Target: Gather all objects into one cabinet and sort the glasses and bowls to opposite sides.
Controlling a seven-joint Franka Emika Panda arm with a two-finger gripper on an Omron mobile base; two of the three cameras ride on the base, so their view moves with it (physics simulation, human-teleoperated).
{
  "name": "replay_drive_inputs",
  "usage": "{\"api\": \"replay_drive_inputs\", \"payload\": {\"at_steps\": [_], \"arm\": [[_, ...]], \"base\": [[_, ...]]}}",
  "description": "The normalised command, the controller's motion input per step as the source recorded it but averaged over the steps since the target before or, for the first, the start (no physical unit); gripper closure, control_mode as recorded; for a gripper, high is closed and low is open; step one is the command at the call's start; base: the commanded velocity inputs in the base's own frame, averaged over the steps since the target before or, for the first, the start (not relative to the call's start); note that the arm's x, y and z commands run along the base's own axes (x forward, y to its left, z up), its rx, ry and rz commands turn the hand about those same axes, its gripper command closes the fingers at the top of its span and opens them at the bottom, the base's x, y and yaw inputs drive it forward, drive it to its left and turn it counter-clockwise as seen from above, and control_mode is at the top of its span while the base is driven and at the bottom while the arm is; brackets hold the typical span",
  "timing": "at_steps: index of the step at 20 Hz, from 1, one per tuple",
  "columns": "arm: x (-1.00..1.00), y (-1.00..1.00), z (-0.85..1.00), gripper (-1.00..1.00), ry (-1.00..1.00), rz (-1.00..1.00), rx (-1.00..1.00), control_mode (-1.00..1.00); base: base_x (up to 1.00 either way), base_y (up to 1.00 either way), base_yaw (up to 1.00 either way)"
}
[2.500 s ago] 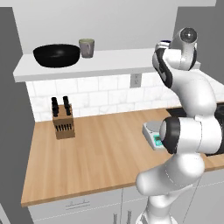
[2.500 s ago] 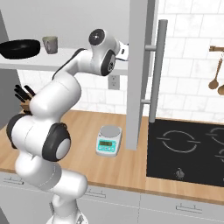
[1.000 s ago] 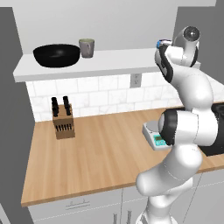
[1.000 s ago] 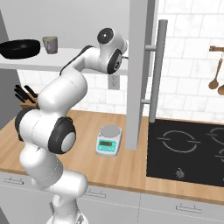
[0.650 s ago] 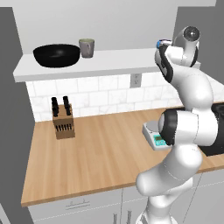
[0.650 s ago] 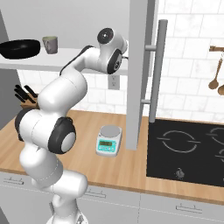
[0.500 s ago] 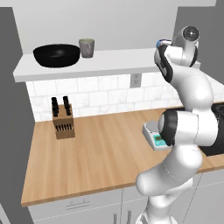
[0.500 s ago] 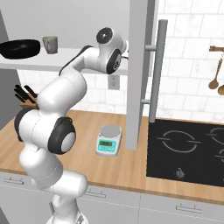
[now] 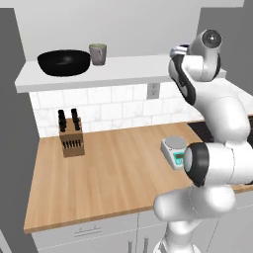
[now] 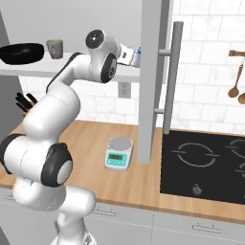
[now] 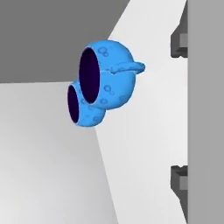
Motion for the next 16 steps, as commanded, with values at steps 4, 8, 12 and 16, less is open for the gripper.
{"api": "replay_drive_inputs", "payload": {"at_steps": [4, 8, 12, 16], "arm": [[-0.67, 0.76, 0.00, -1.00, -0.04, 0.10, 0.00, -1.00], [-0.23, 0.82, 0.02, -1.00, -0.01, 0.21, 0.00, -1.00], [-0.15, 0.84, 0.15, -1.00, 0.00, 0.26, 0.00, -1.00], [-0.01, 0.72, 0.40, -1.00, 0.00, 0.22, 0.00, -1.00]], "base": [[0.00, 0.00, 0.00], [0.00, 0.00, 0.00], [0.00, 0.00, 0.00], [0.00, 0.00, 0.00]]}}
